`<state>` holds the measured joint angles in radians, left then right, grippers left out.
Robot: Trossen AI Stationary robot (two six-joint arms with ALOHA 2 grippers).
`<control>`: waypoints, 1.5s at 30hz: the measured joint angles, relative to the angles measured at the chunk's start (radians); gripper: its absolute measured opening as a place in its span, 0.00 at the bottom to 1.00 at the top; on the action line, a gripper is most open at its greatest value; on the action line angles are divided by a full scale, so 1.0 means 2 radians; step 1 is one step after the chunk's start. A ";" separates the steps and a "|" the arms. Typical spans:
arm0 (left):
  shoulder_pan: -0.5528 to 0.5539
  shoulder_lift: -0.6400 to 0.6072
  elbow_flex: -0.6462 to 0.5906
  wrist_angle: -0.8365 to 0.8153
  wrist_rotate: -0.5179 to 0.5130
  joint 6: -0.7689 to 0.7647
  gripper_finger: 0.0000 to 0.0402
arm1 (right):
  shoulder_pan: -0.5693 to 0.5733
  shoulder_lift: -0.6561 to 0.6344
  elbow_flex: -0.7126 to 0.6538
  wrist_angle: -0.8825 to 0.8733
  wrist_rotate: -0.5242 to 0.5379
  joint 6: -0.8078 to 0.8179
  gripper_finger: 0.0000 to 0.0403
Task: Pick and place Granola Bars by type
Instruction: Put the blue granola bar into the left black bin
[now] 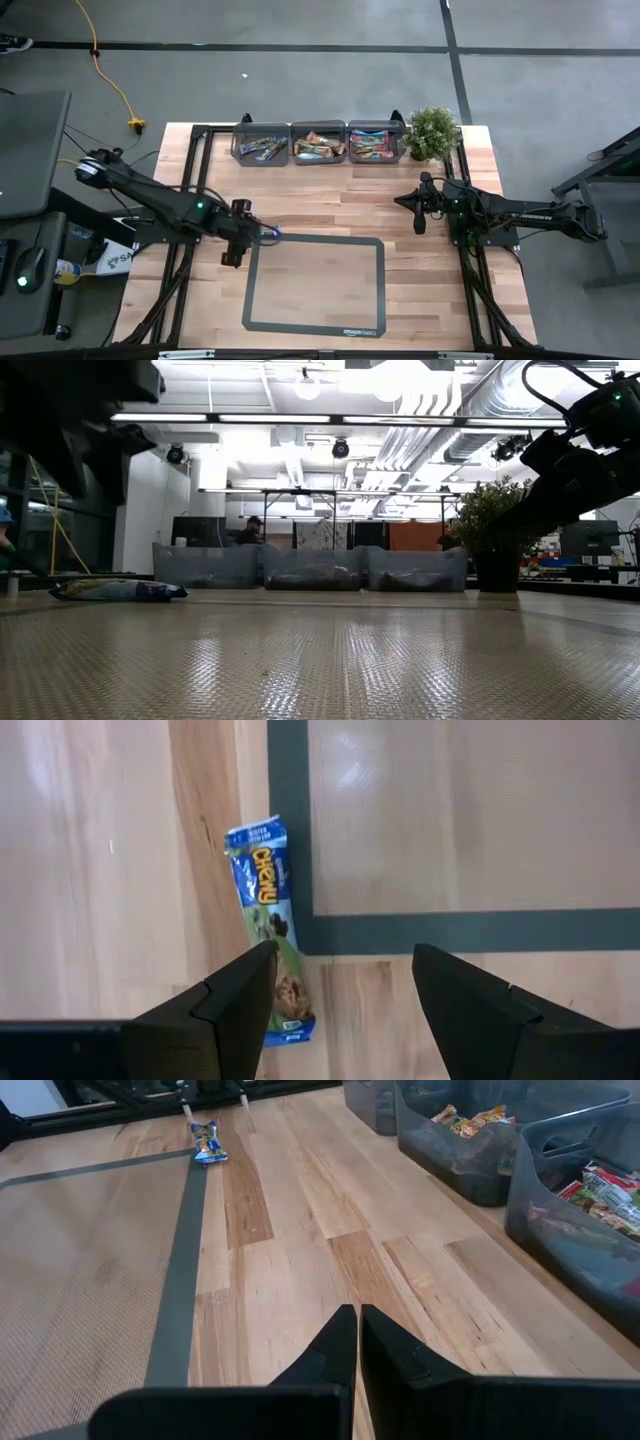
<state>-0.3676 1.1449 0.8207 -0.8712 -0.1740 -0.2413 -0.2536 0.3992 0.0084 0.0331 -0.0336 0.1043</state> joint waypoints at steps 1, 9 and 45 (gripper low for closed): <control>0.000 0.008 0.000 0.001 -0.001 0.000 0.58 | 0.000 0.000 0.000 0.000 0.000 0.000 0.00; 0.001 0.070 0.001 0.009 -0.012 -0.016 0.58 | 0.000 0.000 0.000 0.000 0.000 0.000 0.00; 0.128 0.112 -0.111 0.152 0.070 0.029 0.58 | 0.000 0.000 0.000 0.000 0.000 0.000 0.00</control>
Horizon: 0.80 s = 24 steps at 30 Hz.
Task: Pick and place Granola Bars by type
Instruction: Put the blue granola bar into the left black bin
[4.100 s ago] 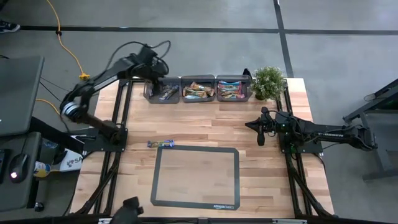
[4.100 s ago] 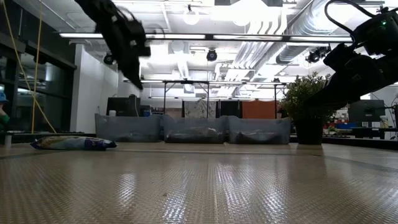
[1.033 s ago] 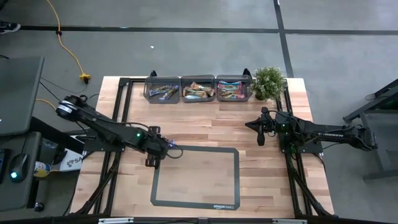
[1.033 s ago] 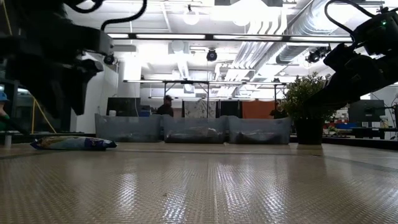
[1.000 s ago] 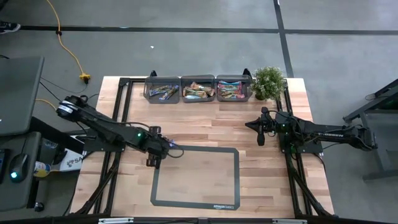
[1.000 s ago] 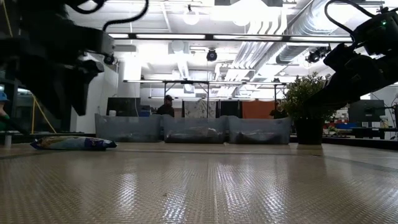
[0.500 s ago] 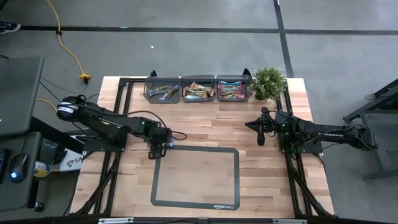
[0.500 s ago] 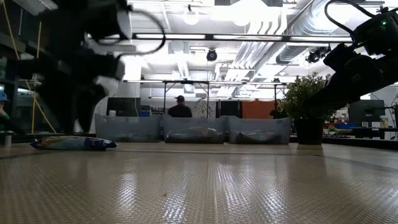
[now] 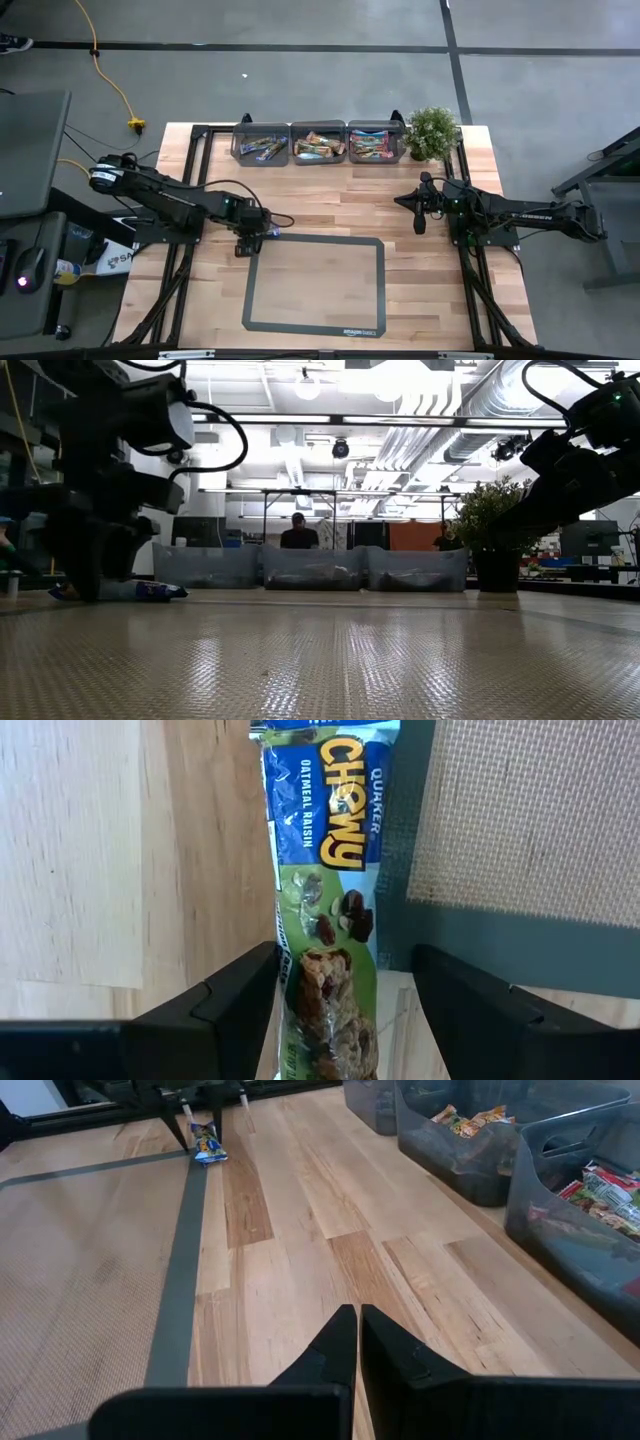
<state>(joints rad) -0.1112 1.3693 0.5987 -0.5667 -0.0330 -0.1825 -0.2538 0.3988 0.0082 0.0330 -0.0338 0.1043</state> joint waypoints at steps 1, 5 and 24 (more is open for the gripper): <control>0.000 0.000 -0.003 0.005 0.000 0.001 0.58 | 0.000 0.000 0.000 0.000 0.000 0.000 0.00; 0.000 -0.002 -0.022 0.025 0.001 -0.002 0.58 | 0.000 0.000 0.000 0.000 0.000 0.000 0.00; 0.000 -0.001 -0.031 0.033 0.008 -0.029 0.54 | 0.000 0.000 0.000 0.000 0.000 0.000 0.00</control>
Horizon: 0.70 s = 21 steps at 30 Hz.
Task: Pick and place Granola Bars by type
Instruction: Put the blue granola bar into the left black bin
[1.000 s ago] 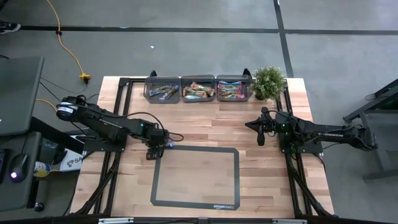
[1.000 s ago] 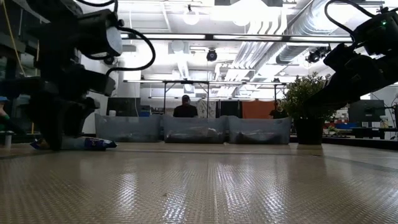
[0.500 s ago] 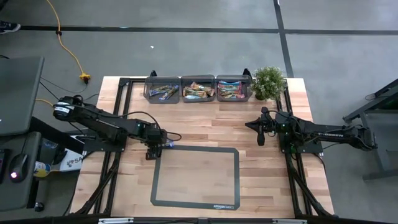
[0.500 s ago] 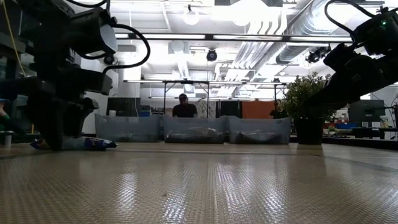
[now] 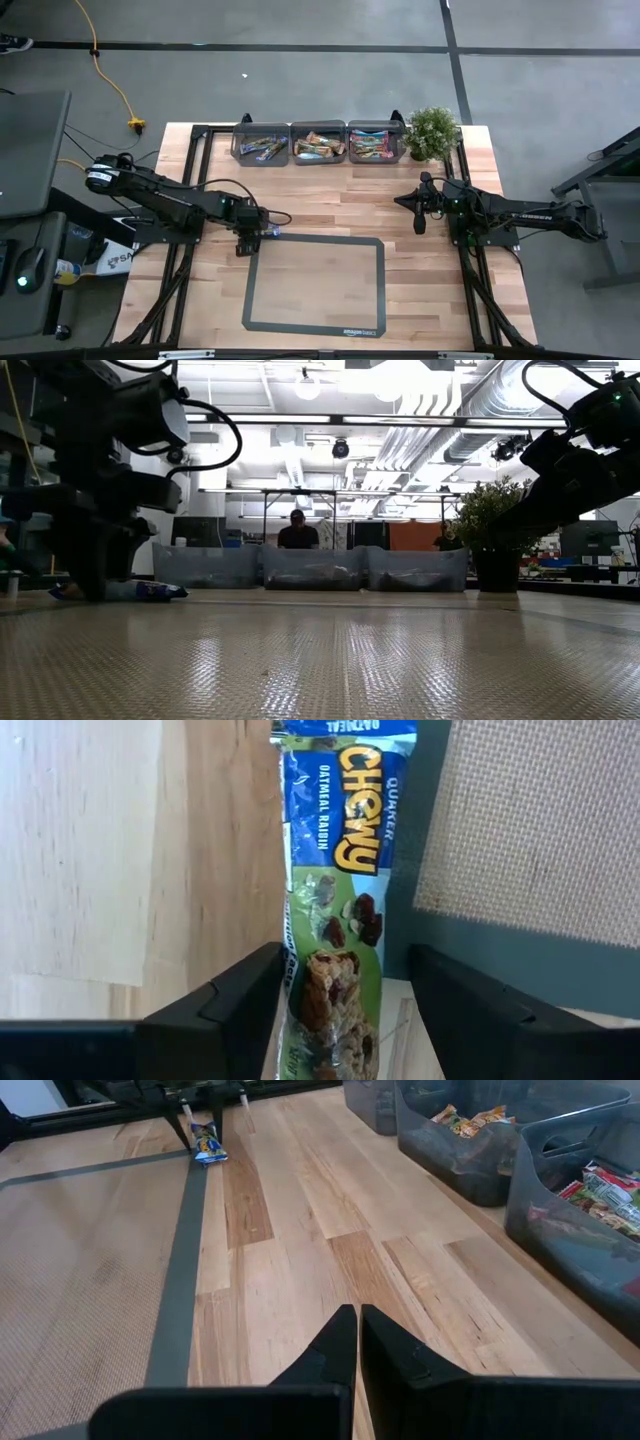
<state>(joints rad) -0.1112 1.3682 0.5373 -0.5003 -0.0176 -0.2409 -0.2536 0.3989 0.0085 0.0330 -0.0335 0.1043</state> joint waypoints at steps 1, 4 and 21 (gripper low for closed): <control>0.000 0.000 0.000 0.000 0.000 0.000 0.52 | 0.000 0.000 0.000 0.000 0.000 0.000 0.00; 0.000 0.000 0.000 0.002 0.001 -0.001 0.45 | 0.000 0.000 0.000 0.000 0.000 0.000 0.00; 0.000 0.001 0.001 0.007 0.004 -0.014 0.22 | 0.000 0.000 0.000 0.000 0.000 0.000 0.00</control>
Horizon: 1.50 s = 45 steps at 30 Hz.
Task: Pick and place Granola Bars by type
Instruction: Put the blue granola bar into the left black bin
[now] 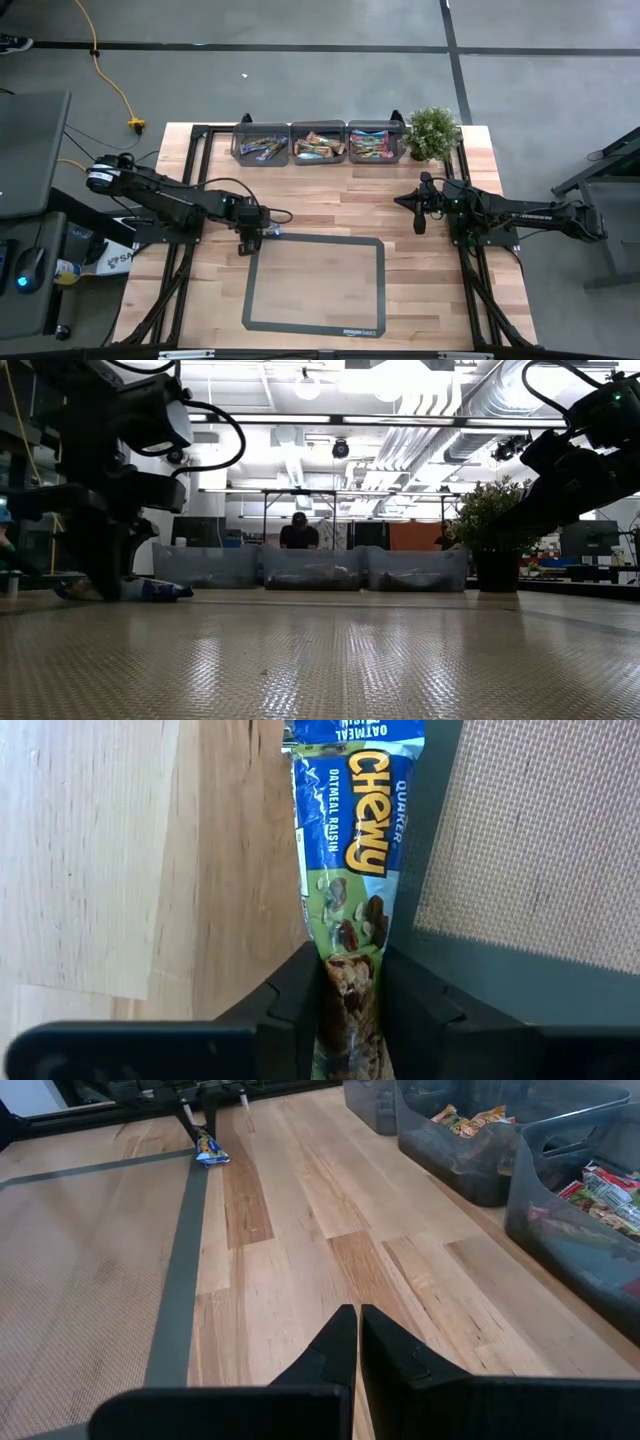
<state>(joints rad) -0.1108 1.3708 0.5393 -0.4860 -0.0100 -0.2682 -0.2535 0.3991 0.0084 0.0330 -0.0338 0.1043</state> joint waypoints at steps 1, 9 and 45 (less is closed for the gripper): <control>0.000 0.000 0.002 -0.002 0.000 0.000 0.21 | 0.000 0.000 0.000 0.000 0.000 0.000 0.00; 0.000 0.003 0.034 -0.018 -0.018 0.005 0.17 | 0.000 0.000 0.000 0.000 0.000 0.000 0.00; 0.114 -0.303 0.247 0.107 -0.161 0.136 0.17 | 0.000 0.010 0.000 0.007 0.000 0.000 0.00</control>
<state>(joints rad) 0.1180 0.7644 1.0328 -0.2725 -0.3312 0.0046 -0.2538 0.4198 0.0084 0.0460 -0.0334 0.1043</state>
